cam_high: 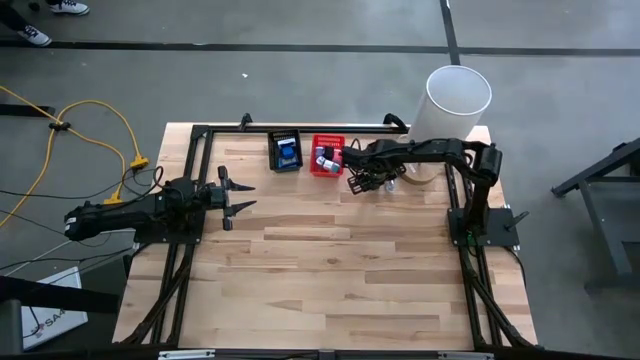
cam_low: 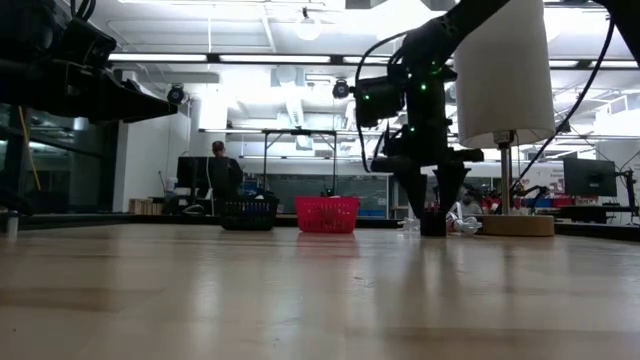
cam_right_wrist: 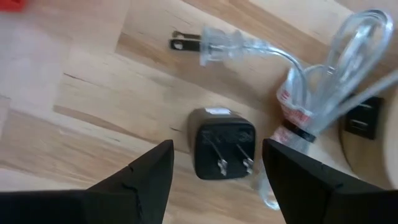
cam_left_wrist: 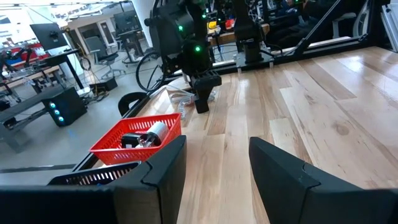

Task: Pick & Place Office items
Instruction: Put the black charger adapter into the red basket

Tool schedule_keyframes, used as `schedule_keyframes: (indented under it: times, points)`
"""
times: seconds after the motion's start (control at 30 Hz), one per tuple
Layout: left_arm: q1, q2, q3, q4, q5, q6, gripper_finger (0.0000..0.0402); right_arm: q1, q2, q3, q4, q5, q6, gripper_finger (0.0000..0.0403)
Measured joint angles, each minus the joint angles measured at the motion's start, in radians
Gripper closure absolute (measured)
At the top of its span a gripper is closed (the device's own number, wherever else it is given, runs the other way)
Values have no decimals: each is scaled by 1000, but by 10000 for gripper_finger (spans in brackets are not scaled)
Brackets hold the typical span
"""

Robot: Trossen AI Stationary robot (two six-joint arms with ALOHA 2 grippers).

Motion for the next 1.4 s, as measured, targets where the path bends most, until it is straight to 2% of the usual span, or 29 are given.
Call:
schedule_keyframes:
  times: [0.43, 1.17, 1.4]
  points:
    - [0, 0, 0, 0, 0, 0, 235, -4, 0, -51, 76, -22, 0, 172]
    - [0, 0, 0, 0, 0, 0, 235, -12, 0, -51, 78, 2, 8, 172]
    - [0, 0, 0, 0, 0, 0, 235, -13, 0, -51, 78, 3, 8, 206]
